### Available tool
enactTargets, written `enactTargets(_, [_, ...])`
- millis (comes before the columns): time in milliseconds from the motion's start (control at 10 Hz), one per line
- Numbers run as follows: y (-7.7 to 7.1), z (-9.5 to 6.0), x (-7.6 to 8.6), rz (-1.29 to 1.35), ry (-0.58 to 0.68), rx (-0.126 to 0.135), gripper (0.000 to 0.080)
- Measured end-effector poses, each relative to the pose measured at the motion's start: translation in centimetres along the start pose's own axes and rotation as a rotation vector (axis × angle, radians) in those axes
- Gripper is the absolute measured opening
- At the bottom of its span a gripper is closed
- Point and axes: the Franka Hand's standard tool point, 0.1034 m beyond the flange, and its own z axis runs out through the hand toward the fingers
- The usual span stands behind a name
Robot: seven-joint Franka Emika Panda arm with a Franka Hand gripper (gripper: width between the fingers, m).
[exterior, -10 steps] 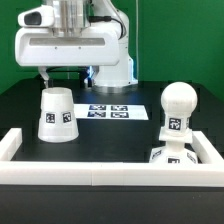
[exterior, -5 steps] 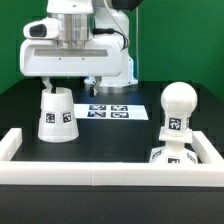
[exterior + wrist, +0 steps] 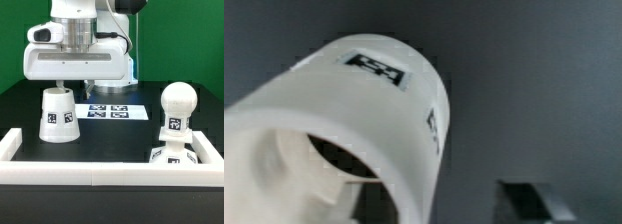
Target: Assemble lamp
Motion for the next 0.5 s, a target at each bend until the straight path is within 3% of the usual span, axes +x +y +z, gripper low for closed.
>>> enactTargets(100, [-0.2, 0.0, 0.3, -0.007, 0.002, -0.001, 0.0128])
enactTargets(200, [-0.6, -0.2, 0.8, -0.014, 0.008, -0.003, 0.0128])
enactTargets(300, [-1.2, -0.3, 1.1, -0.018, 0.006, -0.001, 0.0044])
enactTargets(500, [-3.3, -1.1, 2.6, -0.017, 0.001, 0.008, 0.0044])
